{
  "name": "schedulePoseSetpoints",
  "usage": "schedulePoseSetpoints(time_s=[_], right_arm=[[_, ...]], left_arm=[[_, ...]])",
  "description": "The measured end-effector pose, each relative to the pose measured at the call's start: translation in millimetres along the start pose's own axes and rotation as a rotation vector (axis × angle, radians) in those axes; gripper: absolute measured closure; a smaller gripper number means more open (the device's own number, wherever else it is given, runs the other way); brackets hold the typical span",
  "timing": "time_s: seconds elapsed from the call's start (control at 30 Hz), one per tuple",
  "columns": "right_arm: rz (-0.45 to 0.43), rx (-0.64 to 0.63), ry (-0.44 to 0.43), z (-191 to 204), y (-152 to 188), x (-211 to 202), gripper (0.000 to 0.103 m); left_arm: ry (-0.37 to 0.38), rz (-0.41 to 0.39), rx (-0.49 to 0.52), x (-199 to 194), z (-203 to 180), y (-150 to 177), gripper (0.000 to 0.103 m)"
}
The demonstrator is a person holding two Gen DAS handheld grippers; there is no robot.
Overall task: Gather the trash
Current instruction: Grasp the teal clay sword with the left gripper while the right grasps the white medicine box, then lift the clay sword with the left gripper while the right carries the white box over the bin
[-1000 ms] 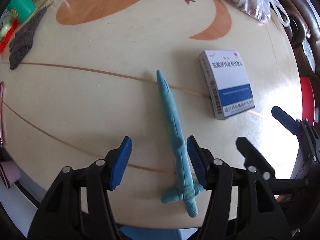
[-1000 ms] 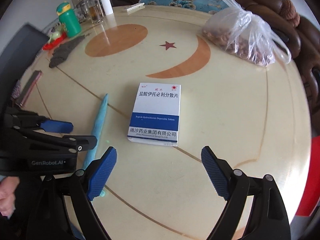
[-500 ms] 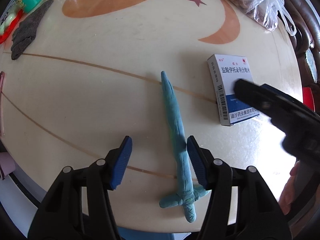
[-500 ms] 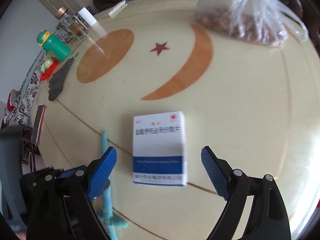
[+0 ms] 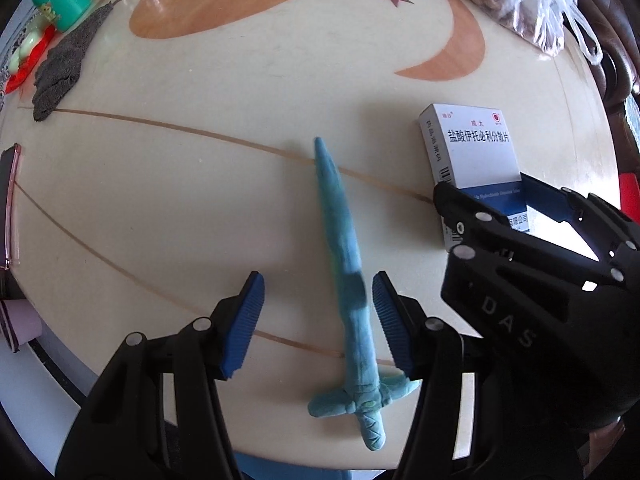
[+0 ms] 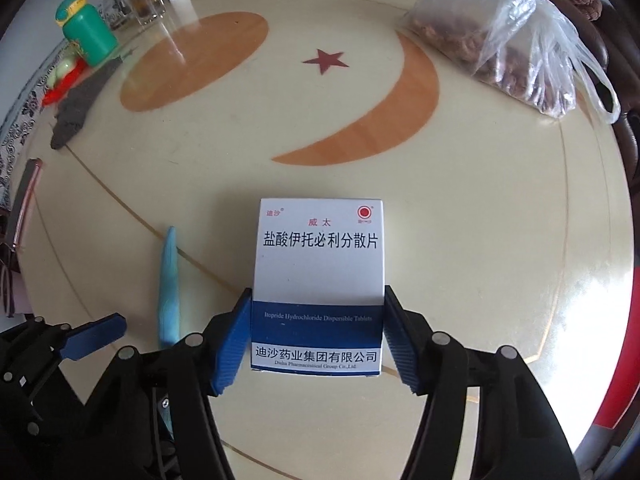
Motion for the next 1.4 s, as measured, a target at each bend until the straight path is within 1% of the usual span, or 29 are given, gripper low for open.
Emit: schedulePoseSetpoints(time_s=[0.07,0.13,0.17,0.2,0.27,0.33,0.37,0.43,0.53,0.57,0.63,0.77,0.83,1.0,1.1,1.13,1.17,1.2,1.27,1.4], right_arm=[[0.000,0.002,0.005,-4,4,-2,0.042],[0.000,0.017,0.004,-15,11,-5,0.043],[-0.003,0.034,0.000,-21,13,-7,0.043],[-0.004,0.047,0.003,-27,17,-9,0.043],[-0.008,0.078,0.003,-42,23,-13,0.043],[-0.012,0.100,0.008,-54,29,-18,0.043],[-0.017,0.109,0.008,-59,33,-21,0.043],[-0.027,0.119,-0.001,-63,38,-26,0.043],[-0.039,0.116,-0.005,-67,44,-33,0.043],[-0.041,0.115,-0.010,-66,46,-35,0.043],[-0.044,0.113,-0.014,-67,52,-39,0.043],[-0.051,0.109,-0.010,-64,57,-45,0.043],[-0.057,0.110,-0.007,-63,59,-50,0.043],[-0.075,0.116,0.002,-59,68,-64,0.043],[-0.092,0.114,0.004,-54,74,-77,0.043],[-0.098,0.110,0.009,-52,76,-82,0.043],[-0.108,0.104,0.015,-49,81,-89,0.043],[-0.119,0.100,0.017,-46,86,-96,0.043],[-0.134,0.093,0.010,-38,96,-108,0.043],[-0.173,0.071,0.018,-20,118,-136,0.043]], left_arm=[[0.003,0.002,0.011,-1,-8,2,0.047],[-0.007,-0.001,0.029,-2,-17,2,0.052],[-0.012,-0.005,0.038,-4,-21,3,0.059],[-0.008,-0.003,0.042,-2,-29,-3,0.063],[-0.005,-0.002,0.050,-4,-35,-2,0.070],[-0.020,-0.009,0.064,-4,-39,-2,0.075],[-0.027,-0.012,0.066,-4,-38,-5,0.085],[-0.003,-0.006,0.074,-5,-42,-4,0.086],[-0.002,-0.008,0.107,-5,-50,-2,0.087],[0.002,-0.006,0.118,-3,-54,-8,0.087],[0.023,0.000,0.134,-4,-64,-4,0.087],[0.019,-0.040,0.163,-15,-67,-3,0.087],[0.024,-0.061,0.175,-24,-70,10,0.087],[0.035,-0.120,0.201,-48,-72,15,0.087],[0.035,-0.164,0.225,-61,-60,19,0.087],[0.037,-0.173,0.233,-66,-49,31,0.087],[0.039,-0.183,0.242,-74,-45,32,0.087],[0.044,-0.197,0.256,-80,-45,38,0.087],[0.043,-0.219,0.276,-91,-39,39,0.087],[0.037,-0.270,0.313,-106,-23,66,0.087]])
Point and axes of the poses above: each gripper's, at about its wrist camera, not at the fingertips, and x roughly the way its jaws point, z to its left, y to its underside, the point moved 9 cm from there along x, roughly the way its jaws point, and after that the axes turned 8 degrees about -y, right-handed, at the moved point
